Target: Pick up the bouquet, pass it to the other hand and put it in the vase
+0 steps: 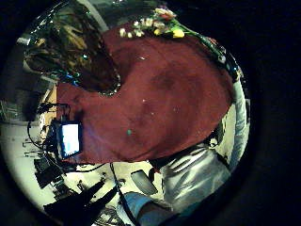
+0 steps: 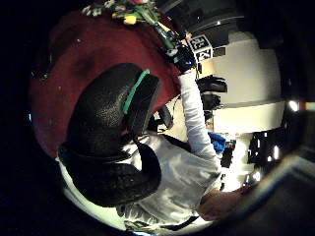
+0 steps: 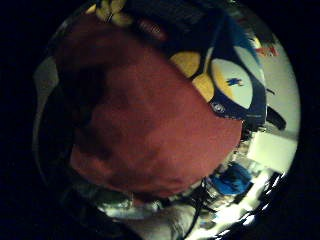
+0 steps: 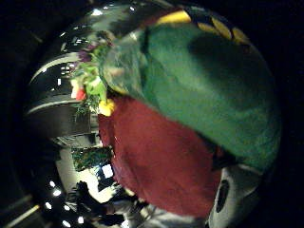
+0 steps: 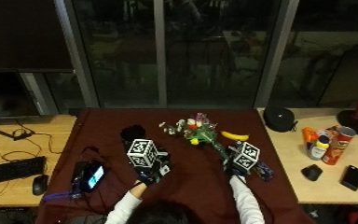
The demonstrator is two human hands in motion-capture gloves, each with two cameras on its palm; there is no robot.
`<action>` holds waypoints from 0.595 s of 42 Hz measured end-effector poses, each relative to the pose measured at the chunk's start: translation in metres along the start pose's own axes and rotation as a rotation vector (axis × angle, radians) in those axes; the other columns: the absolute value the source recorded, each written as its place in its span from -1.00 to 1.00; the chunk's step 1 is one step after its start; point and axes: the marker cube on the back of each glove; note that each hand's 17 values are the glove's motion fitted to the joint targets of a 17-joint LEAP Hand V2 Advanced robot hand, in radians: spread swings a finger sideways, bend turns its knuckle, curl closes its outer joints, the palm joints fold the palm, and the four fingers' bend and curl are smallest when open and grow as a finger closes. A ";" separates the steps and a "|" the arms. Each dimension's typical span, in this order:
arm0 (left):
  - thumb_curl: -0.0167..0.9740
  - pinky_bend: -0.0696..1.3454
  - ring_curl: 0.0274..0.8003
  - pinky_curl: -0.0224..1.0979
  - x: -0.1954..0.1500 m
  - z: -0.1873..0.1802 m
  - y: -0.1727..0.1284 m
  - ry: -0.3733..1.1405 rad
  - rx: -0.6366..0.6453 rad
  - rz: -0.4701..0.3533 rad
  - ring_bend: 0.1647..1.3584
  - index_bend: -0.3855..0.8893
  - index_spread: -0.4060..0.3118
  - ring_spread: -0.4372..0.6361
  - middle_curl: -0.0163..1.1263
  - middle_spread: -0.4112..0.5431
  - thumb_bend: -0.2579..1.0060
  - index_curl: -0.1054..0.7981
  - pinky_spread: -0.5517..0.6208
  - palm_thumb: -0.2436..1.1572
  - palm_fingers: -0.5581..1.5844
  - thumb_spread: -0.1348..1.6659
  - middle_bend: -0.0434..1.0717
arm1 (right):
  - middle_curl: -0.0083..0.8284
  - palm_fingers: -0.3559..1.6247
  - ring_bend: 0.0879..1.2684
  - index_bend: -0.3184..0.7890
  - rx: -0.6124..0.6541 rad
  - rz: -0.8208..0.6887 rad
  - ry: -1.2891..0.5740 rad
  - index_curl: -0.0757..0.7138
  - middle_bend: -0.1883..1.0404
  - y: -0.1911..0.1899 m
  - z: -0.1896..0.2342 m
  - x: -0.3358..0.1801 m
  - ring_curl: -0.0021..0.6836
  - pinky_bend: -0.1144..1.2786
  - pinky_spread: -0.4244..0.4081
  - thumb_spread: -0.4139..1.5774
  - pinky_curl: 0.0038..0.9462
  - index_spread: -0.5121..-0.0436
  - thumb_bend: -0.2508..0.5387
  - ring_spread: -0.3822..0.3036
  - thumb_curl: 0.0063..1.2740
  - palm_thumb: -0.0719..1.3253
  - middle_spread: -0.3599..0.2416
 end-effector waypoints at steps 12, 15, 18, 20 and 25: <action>-0.41 -0.63 -0.33 -0.37 0.002 -0.021 -0.023 0.105 0.092 -0.024 -0.55 -0.11 0.03 0.23 -0.37 0.08 -0.61 0.03 0.47 -0.36 -0.10 0.44 -0.59 | 0.51 0.89 0.39 0.46 0.229 -0.122 -0.476 0.34 0.55 -0.012 -0.026 -0.014 0.57 0.03 -0.67 0.43 -0.11 0.28 -0.41 -0.48 -0.43 0.41 -0.40; -0.41 -0.63 -0.33 -0.37 0.009 -0.029 -0.032 0.169 0.099 -0.009 -0.56 -0.12 0.02 0.23 -0.36 0.08 -0.61 0.03 0.46 -0.36 -0.10 0.45 -0.60 | 0.53 0.86 0.42 0.50 0.249 -0.170 -0.575 0.40 0.59 -0.001 -0.043 -0.033 0.60 0.06 -0.67 0.40 -0.08 0.29 -0.39 -0.47 -0.40 0.44 -0.39; -0.40 -0.62 -0.33 -0.37 0.018 -0.040 -0.039 0.236 0.122 0.009 -0.55 -0.14 0.05 0.23 -0.37 0.09 -0.62 0.03 0.46 -0.35 -0.11 0.45 -0.61 | 0.55 0.84 0.46 0.50 0.243 -0.230 -0.671 0.44 0.63 0.008 -0.052 -0.052 0.62 0.09 -0.67 0.36 -0.06 0.31 -0.37 -0.46 -0.35 0.50 -0.39; -0.40 -0.60 -0.31 -0.36 0.024 -0.047 -0.044 0.288 0.144 0.020 -0.52 -0.16 0.09 0.24 -0.37 0.11 -0.62 0.02 0.46 -0.34 -0.12 0.44 -0.63 | 0.56 0.82 0.48 0.48 0.235 -0.271 -0.732 0.46 0.64 0.013 -0.055 -0.065 0.63 0.11 -0.67 0.32 -0.05 0.31 -0.38 -0.45 -0.31 0.52 -0.38; -0.37 -0.53 -0.27 -0.32 0.044 -0.069 -0.057 0.457 0.206 0.055 -0.45 -0.24 0.24 0.29 -0.39 0.24 -0.62 -0.04 0.49 -0.30 -0.21 0.39 -0.65 | 0.56 0.80 0.54 0.46 0.212 -0.374 -0.862 0.50 0.67 0.034 -0.058 -0.102 0.65 0.14 -0.66 0.24 -0.03 0.31 -0.40 -0.44 -0.24 0.55 -0.38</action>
